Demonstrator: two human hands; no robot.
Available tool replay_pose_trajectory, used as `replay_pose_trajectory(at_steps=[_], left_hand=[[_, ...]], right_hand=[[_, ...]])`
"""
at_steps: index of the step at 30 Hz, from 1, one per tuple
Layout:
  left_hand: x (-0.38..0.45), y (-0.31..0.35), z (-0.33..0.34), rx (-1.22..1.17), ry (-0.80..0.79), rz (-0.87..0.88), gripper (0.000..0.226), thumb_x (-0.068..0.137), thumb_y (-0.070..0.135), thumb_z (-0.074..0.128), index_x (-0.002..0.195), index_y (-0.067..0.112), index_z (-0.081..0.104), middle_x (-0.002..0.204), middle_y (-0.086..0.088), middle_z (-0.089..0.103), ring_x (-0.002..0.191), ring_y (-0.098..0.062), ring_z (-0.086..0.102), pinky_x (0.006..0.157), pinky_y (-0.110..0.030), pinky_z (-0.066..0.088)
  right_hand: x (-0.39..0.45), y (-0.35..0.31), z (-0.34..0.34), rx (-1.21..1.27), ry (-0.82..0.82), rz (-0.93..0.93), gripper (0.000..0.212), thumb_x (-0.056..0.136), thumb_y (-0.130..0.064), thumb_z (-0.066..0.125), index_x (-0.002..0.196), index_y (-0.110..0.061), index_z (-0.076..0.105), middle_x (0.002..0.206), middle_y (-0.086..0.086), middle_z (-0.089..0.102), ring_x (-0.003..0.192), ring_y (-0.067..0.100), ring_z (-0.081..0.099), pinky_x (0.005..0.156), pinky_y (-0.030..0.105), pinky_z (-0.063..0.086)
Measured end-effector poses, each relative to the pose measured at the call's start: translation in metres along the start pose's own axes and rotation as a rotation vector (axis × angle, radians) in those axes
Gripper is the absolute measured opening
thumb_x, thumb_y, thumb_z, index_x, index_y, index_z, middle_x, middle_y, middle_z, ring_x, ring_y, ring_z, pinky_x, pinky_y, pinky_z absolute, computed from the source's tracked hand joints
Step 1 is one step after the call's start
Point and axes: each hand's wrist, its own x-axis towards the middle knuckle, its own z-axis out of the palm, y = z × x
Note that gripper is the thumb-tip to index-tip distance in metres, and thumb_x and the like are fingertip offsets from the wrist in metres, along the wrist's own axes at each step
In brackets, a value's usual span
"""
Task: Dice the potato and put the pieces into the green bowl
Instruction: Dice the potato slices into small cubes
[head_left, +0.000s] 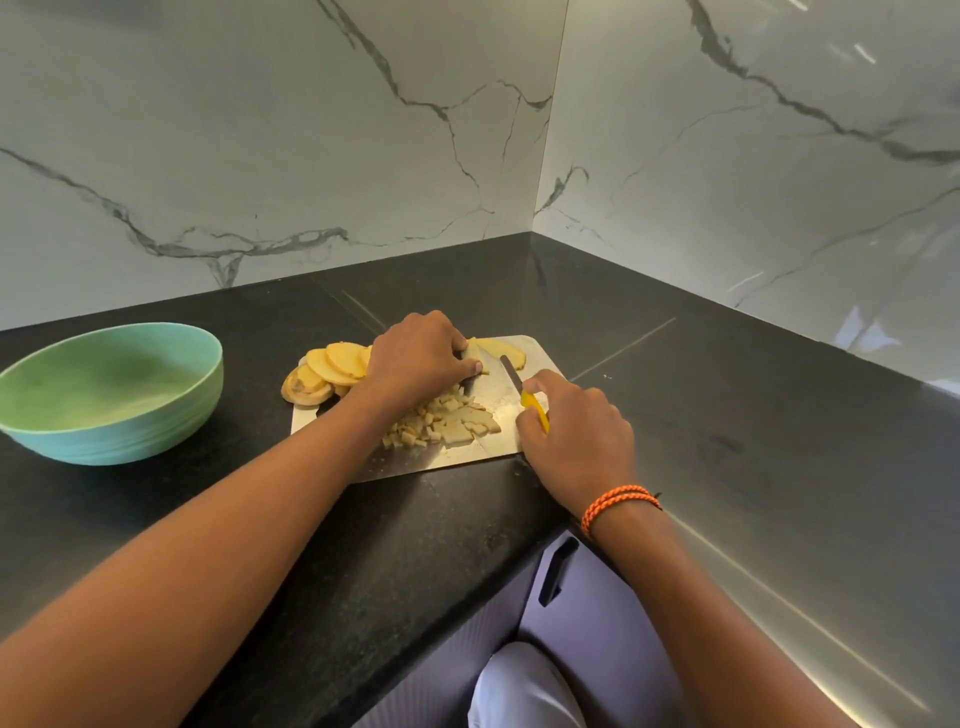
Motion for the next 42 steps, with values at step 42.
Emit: replay_pose_trajectory(at_steps=[42], left_hand=[[0.003,-0.004,0.001,0.000,-0.008,0.007,0.026,0.091,0.050,0.077,0.100,0.027,0.085,0.108,0.014,0.079,0.086,-0.009,0.068,0.063,-0.026,0.049]], right_hand=[[-0.008,-0.009,-0.001,-0.016,-0.005,-0.002,0.036,0.102,-0.030,0.046,0.137,-0.027,0.056,0.072,-0.008,0.045,0.065,0.010,0.043,0.060,0.030,0.035]])
